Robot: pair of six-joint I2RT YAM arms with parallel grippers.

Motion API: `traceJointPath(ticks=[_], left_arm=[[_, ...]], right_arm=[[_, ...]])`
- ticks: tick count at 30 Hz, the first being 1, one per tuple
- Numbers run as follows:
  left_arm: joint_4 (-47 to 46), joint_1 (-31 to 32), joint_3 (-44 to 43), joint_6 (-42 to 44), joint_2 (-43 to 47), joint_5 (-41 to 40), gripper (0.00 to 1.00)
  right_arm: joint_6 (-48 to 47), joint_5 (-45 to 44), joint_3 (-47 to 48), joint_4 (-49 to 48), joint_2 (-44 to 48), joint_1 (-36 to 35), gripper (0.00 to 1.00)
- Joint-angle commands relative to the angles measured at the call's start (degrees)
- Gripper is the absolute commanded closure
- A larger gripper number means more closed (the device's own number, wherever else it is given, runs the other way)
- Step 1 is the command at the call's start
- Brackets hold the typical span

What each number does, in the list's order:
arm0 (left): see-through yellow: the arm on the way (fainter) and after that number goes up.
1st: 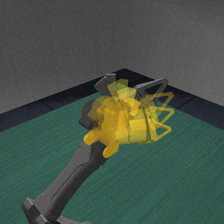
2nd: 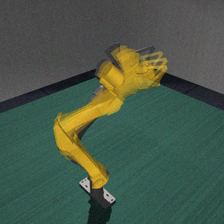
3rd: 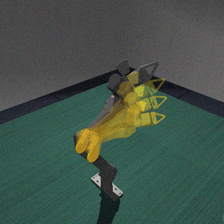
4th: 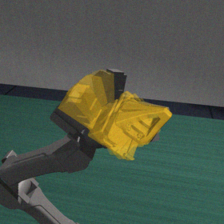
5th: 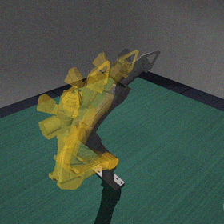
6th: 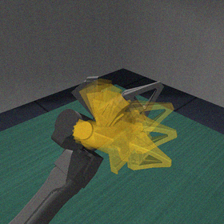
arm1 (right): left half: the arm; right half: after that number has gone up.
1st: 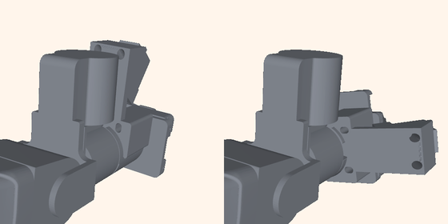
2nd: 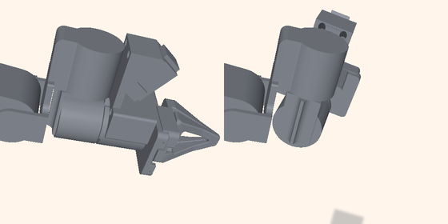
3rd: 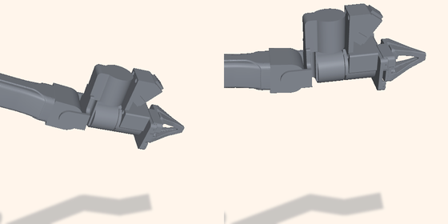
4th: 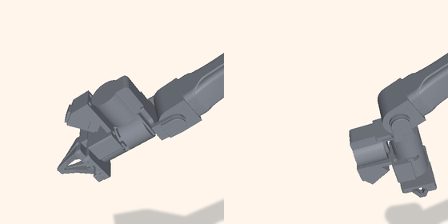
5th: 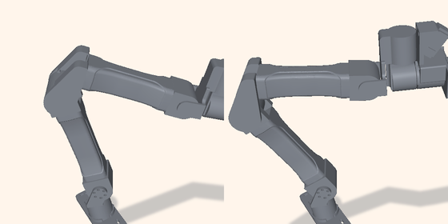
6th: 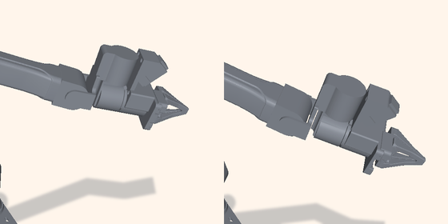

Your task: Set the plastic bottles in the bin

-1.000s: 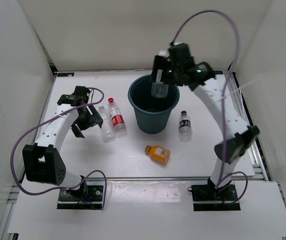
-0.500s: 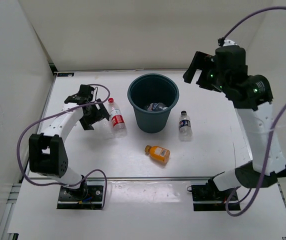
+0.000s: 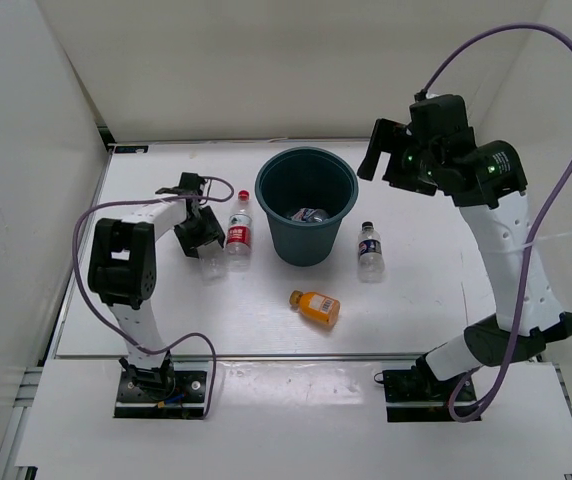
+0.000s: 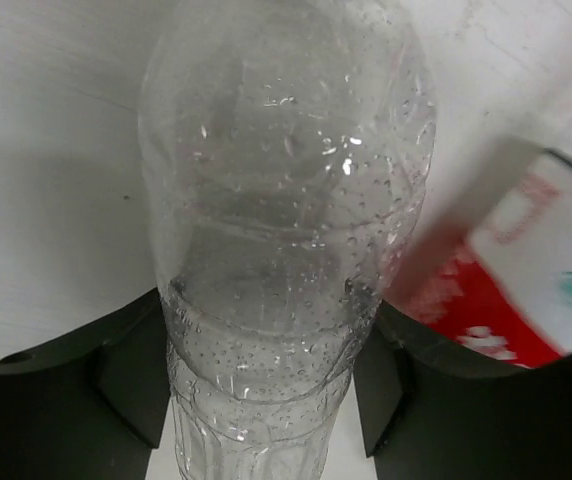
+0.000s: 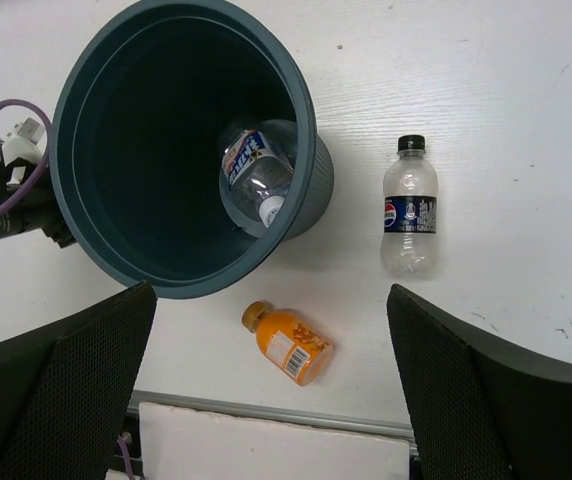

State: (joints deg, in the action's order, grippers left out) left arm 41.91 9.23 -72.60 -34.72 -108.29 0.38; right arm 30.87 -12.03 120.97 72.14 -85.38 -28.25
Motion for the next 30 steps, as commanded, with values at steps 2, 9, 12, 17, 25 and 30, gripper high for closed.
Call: traceJointPath(ticks=[2, 9, 12, 17, 25, 30], left_arm=[[-0.16, 0.26, 2.54, -2.36, 3.61, -2.57, 0.3], [10.02, 0.26, -3.76, -8.08, 13.26, -7.76, 0.51], [12.49, 0.26, -14.73, -9.14, 17.93, -9.08, 0.51], [15.32, 2.27, -36.0, -13.0, 19.34, -11.29, 0.77], [4.66, 14.83, -45.16, -5.99, 9.61, -0.65, 0.63], [5.9, 24.15, -51.22, -3.25, 3.01, -3.46, 0.59]], right_arm=[[-0.81, 0.95, -1.34, -0.15, 1.8, -0.14, 0.0], [-0.81, 3.24, -2.83, -2.17, 1.18, 1.53, 0.0], [-0.81, 5.17, -5.03, -2.87, 0.66, 3.03, 0.0], [-0.81, 7.46, -9.24, -4.2, 1.18, 5.13, 0.0], [-0.29, 10.18, -17.42, -7.63, 5.39, 10.31, 0.0], [0.24, 13.07, -23.48, -10.35, 7.94, 14.62, 0.0]])
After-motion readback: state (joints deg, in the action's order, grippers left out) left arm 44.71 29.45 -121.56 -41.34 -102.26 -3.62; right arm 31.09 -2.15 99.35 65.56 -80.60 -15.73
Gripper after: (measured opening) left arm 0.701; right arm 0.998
